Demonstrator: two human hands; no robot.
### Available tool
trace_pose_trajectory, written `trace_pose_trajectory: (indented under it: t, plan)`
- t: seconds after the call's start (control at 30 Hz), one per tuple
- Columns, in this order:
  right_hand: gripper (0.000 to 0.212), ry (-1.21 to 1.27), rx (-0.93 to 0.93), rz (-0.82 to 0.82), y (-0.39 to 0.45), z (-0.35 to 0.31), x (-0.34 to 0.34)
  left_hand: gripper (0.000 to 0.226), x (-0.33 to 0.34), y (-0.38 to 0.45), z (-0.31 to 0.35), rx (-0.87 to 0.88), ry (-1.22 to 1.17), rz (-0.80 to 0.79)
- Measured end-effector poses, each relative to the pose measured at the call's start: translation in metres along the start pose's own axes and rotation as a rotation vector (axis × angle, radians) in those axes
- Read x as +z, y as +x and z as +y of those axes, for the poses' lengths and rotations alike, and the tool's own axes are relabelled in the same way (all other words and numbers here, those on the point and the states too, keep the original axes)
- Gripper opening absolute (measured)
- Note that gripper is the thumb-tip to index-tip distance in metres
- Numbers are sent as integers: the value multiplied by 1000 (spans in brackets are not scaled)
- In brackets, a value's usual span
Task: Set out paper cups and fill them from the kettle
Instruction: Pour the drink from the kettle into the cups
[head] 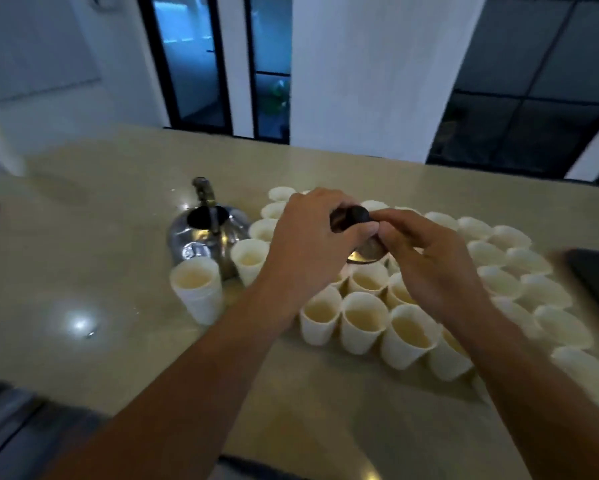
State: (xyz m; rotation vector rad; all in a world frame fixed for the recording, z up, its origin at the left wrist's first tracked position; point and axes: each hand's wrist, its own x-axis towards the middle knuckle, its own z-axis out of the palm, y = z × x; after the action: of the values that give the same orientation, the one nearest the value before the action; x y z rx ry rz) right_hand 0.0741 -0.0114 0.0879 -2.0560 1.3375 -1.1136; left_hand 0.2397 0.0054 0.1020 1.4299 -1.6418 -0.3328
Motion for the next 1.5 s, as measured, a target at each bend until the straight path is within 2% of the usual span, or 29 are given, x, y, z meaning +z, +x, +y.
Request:
trace_pose_trajectory:
  t: [0.17, 0.3, 0.37, 0.47, 0.53, 0.63, 0.77, 1.0, 1.07, 1.17, 1.27, 1.33, 1.5]
  plan:
    - [29, 17, -113, -184, 38, -54, 79, 23, -86, 2, -61, -100, 145, 127]
    - [29, -10, -119, -270, 78, -91, 128, 24, -152, 17, -122, -213, 107, 283]
    - [29, -39, -109, -300, 101, -99, 154, 23, -169, 29, -160, -317, 117, 300]
    - [32, -117, -69, -321, 133, -100, 193, 23, -163, 43, -212, -454, 48, 234]
    - [36, -143, -9, -351, 150, -98, 217, 23, -148, 49, -239, -483, 47, 174]
    - [46, -127, 57, -397, 163, -96, 239, 21, -127, 57, -263, -462, 30, 181]
    - [51, -165, 45, -390, 176, -90, 249, 22, -113, 71, -276, -400, 18, 167]
    - [47, -117, 130, -408, 187, -77, 254, 24, -96, 82, -282, -335, 89, 9]
    - [46, -119, 129, -400, 188, -75, 255, 26, -98, 89, -281, -284, 196, -69]
    - [43, -146, 131, -395, 190, -76, 259, 34, -108, 106, -287, -219, 363, -253]
    - [43, -194, 128, -382, 195, -74, 265, 39, -119, 118, -291, -165, 408, -500]
    - [43, -201, 128, -395, 196, -74, 265, 45, -126, 123, -289, -145, 439, -590]
    - [41, -197, 112, -416, 199, -76, 262, 50, -129, 139, -281, -148, 591, -662]
